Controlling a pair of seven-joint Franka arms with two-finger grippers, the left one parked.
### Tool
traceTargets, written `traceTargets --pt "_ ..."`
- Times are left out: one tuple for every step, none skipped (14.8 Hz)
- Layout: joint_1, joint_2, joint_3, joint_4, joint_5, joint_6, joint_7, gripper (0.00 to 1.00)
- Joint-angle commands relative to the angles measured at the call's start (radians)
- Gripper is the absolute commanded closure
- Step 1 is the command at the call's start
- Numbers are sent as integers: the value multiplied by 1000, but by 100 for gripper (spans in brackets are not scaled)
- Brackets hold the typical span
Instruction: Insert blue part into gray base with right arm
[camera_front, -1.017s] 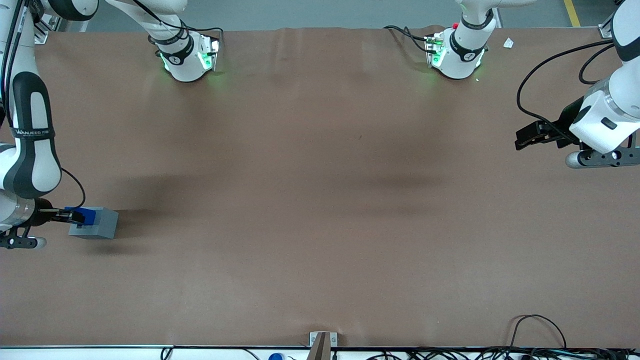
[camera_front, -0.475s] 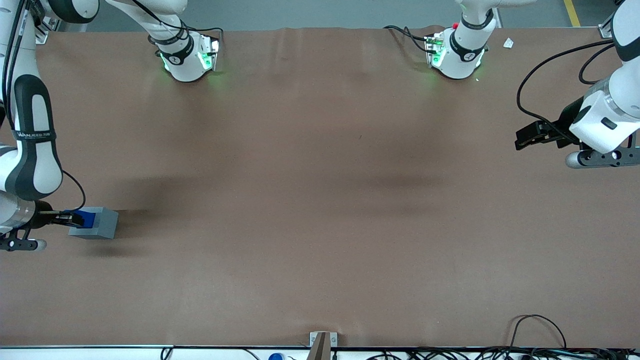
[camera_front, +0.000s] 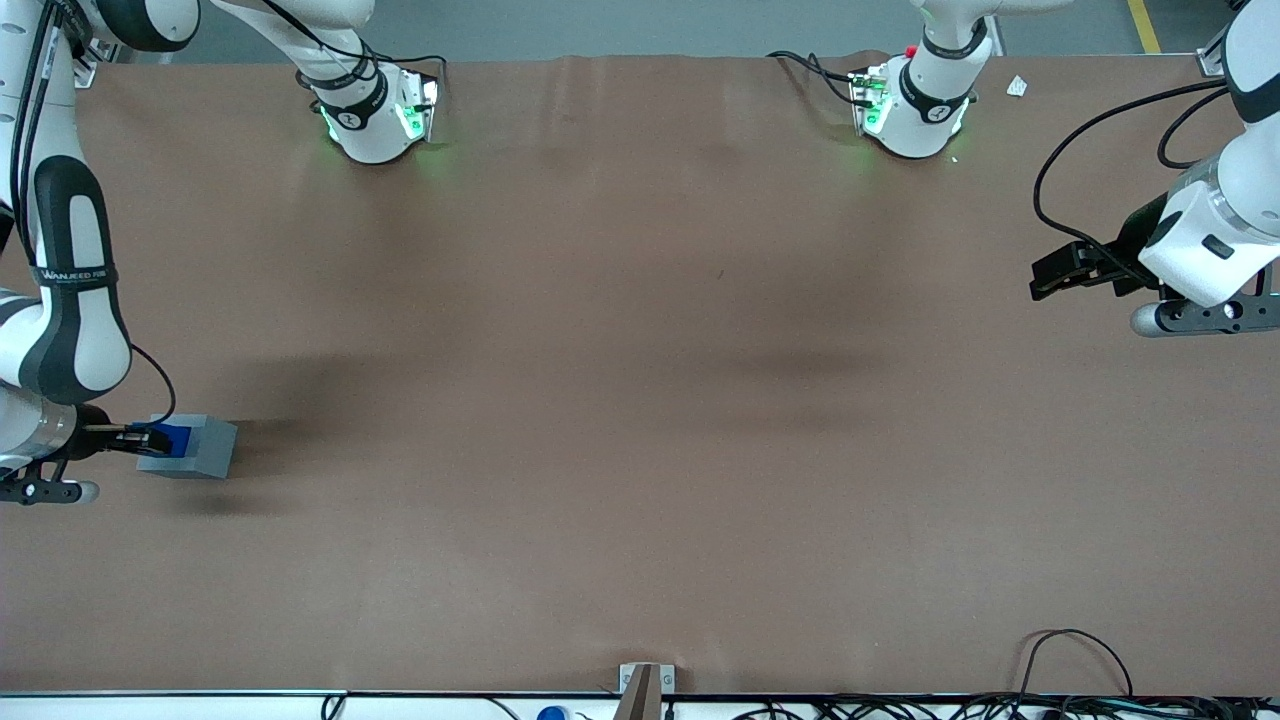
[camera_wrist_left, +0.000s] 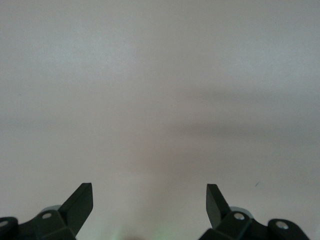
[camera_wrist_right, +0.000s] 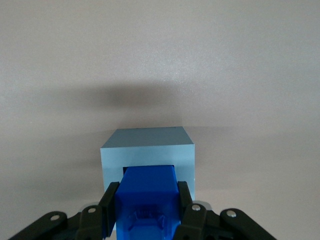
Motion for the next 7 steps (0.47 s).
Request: traceTargets --pt "-1 17 5 22 9 8 -9 0" --pt "-1 16 5 22 9 5 -8 0" --pt "5 11 5 22 11 -1 -4 0" --pt "7 2 8 23 12 -8 0 0" --pt "13 -18 8 31 19 -9 2 0" --pt "24 -42 8 40 22 -20 2 0" --pt "31 -73 8 40 22 -46 2 0"
